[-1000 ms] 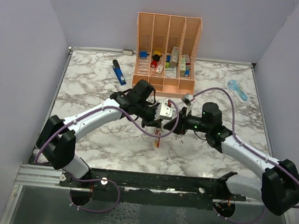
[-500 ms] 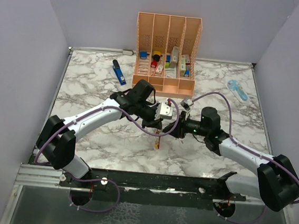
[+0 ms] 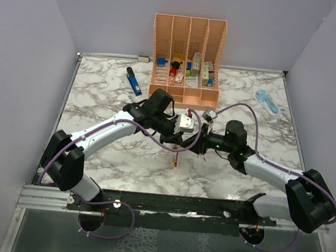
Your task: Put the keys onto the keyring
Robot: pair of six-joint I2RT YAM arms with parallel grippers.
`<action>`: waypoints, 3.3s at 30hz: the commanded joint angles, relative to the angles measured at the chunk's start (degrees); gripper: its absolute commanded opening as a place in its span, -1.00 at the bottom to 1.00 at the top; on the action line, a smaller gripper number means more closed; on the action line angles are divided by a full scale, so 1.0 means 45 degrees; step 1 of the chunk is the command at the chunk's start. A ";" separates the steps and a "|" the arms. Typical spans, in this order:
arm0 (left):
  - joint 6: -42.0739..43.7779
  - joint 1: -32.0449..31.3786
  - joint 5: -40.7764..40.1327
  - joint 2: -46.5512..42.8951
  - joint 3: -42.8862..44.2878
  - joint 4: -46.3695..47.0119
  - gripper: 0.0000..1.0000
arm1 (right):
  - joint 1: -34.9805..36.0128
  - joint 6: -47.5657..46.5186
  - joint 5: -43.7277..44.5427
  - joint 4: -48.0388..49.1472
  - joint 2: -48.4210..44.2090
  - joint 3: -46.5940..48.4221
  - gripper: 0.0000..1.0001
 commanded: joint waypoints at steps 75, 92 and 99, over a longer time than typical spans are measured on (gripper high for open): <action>-0.0550 0.8490 -0.5014 -0.5990 -0.4084 0.2197 0.24 | 0.7367 -0.5291 0.7916 -1.0414 0.7770 0.9522 -0.66; -0.0790 0.8495 -0.4947 -0.6216 -0.4213 0.2315 0.24 | 0.7549 -0.5325 0.9007 -1.0466 0.8005 0.9583 -0.79; -0.0865 0.8494 -0.4904 -0.6332 -0.4376 0.2323 0.24 | 0.7554 -0.5287 0.9222 -1.0519 0.8047 0.9413 -0.97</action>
